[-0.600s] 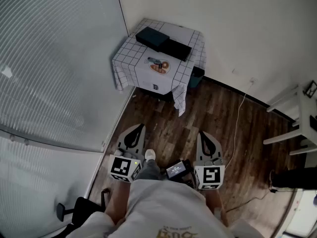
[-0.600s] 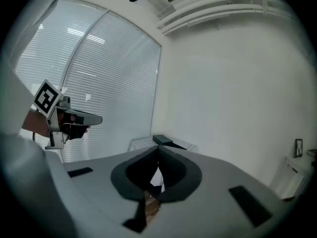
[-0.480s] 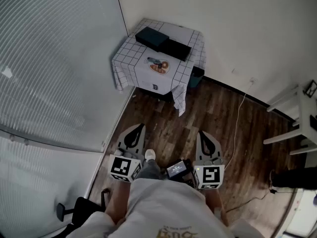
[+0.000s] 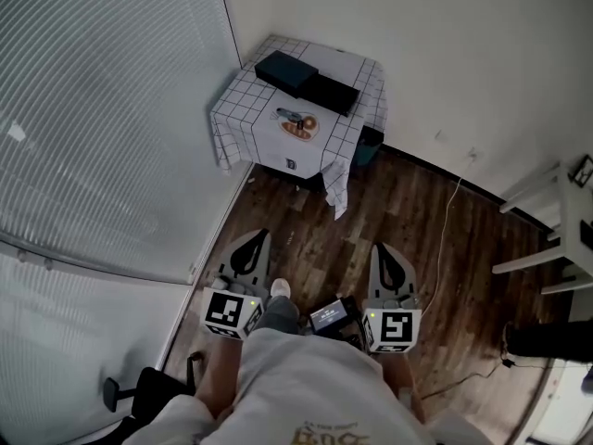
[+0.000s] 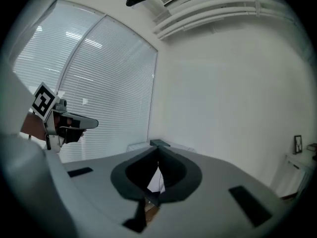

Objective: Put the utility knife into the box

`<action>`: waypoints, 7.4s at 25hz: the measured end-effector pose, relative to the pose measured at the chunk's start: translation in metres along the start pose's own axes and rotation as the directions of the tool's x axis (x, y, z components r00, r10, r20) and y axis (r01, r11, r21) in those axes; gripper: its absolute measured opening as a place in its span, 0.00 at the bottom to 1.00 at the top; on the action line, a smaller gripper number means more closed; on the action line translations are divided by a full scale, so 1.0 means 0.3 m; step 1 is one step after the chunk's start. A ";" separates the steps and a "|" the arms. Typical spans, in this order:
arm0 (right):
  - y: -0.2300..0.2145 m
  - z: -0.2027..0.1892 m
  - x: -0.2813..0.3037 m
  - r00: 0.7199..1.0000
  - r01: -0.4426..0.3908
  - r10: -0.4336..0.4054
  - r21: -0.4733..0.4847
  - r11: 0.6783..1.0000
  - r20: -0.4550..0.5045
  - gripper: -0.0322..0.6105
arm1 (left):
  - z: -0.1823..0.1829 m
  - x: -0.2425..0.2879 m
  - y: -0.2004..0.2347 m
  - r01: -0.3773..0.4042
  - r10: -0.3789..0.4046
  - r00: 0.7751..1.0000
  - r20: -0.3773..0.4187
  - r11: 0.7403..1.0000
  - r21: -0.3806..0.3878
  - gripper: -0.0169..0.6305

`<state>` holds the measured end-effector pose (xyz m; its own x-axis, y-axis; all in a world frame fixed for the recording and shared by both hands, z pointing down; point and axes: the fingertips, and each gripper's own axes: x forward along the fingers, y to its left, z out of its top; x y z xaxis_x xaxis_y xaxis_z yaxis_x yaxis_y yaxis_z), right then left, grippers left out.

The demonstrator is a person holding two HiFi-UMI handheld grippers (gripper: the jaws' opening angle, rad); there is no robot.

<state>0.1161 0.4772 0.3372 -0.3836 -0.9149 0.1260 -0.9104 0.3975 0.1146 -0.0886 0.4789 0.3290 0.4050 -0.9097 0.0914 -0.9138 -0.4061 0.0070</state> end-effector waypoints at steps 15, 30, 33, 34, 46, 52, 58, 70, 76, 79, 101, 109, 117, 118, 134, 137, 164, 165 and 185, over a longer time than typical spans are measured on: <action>-0.067 -0.002 0.298 0.998 0.045 -0.045 0.002 0.999 -0.049 0.06 | -0.009 0.282 0.203 0.051 -0.051 0.999 0.001 0.998 -0.022 0.04; -0.029 0.031 0.646 0.995 0.072 -0.070 0.026 0.997 -0.071 0.06 | -0.018 0.541 0.453 0.089 -0.089 0.996 -0.007 0.995 -0.034 0.04; -0.042 0.052 0.688 0.995 0.084 -0.082 0.027 0.996 -0.062 0.06 | -0.014 0.578 0.489 0.097 -0.098 0.995 -0.008 0.995 -0.034 0.04; -0.046 0.058 0.699 0.995 0.087 -0.086 0.025 0.996 -0.057 0.06 | -0.014 0.591 0.500 0.099 -0.099 0.995 -0.008 0.995 -0.033 0.04; -0.143 0.053 0.902 0.996 0.078 -0.076 0.036 0.996 -0.051 0.06 | -0.031 0.807 0.593 0.105 -0.106 0.994 -0.037 0.994 -0.027 0.04; -0.237 0.050 1.120 0.998 0.031 -0.029 0.032 0.999 -0.060 0.06 | 0.001 1.002 0.667 0.074 -0.075 0.997 -0.037 0.997 -0.017 0.04; -0.351 0.054 1.318 0.998 0.009 -0.007 0.028 1.000 -0.068 0.06 | 0.025 1.178 0.736 0.036 -0.037 0.998 -0.045 0.999 -0.011 0.04; -0.493 -0.007 1.512 0.994 -0.015 0.021 0.058 0.998 -0.103 0.06 | -0.008 1.398 0.831 -0.022 0.022 0.995 -0.097 1.000 0.003 0.04; -0.528 -0.058 1.557 0.992 -0.039 0.048 0.076 0.996 -0.120 0.06 | -0.054 1.458 0.831 0.005 0.001 0.991 -0.131 0.999 0.045 0.04; -0.546 -0.083 1.565 0.988 -0.027 0.041 0.092 0.995 -0.149 0.06 | -0.058 1.465 0.830 0.032 -0.025 0.990 -0.138 0.999 0.044 0.04; -0.555 -0.277 1.748 0.936 0.125 -0.085 0.098 0.987 -0.341 0.06 | -0.353 1.672 0.904 0.431 -0.287 0.859 -0.424 0.852 0.298 0.04; -0.499 -0.383 1.756 0.905 0.150 -0.085 0.126 0.981 -0.416 0.06 | -0.561 1.683 0.873 0.625 -0.393 0.713 -0.581 0.732 0.273 0.04; -0.487 -0.491 1.743 0.863 0.199 -0.104 0.144 0.969 -0.494 0.06 | -0.730 1.672 0.873 0.754 -0.451 0.549 -0.703 0.630 0.186 0.04; -0.482 -0.501 1.740 0.859 0.202 -0.103 0.147 0.968 -0.501 0.06 | -0.746 1.667 0.871 0.771 -0.457 0.526 -0.717 0.612 0.176 0.04; -0.419 -0.591 1.742 0.833 0.197 -0.051 0.211 0.957 -0.550 0.06 | -0.914 1.605 0.858 0.893 -0.497 0.265 -0.826 0.449 0.016 0.27; -0.408 -0.596 1.745 0.832 0.189 -0.038 0.218 0.958 -0.553 0.06 | -0.930 1.612 0.858 0.901 -0.489 0.254 -0.834 0.434 0.021 0.28; -0.406 -0.570 1.749 0.844 0.179 -0.013 0.258 0.949 -0.536 0.06 | -0.904 1.660 0.826 0.893 -0.524 0.245 -0.816 0.450 -0.021 0.24; -0.409 -0.566 1.748 0.846 0.184 -0.019 0.258 0.949 -0.533 0.06 | -0.892 1.664 0.822 0.889 -0.531 0.254 -0.808 0.458 -0.022 0.24; -0.460 -0.400 1.784 0.894 0.208 -0.083 0.243 0.947 -0.440 0.06 | -0.424 1.745 0.778 0.771 -0.630 0.533 -0.564 0.637 0.017 0.24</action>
<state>0.0551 -0.0588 0.5072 -0.1990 -0.8200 0.5366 -0.9800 0.1691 -0.1051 -0.0937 -0.0810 0.5052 0.7747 -0.1804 0.6061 -0.2696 -0.9612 0.0584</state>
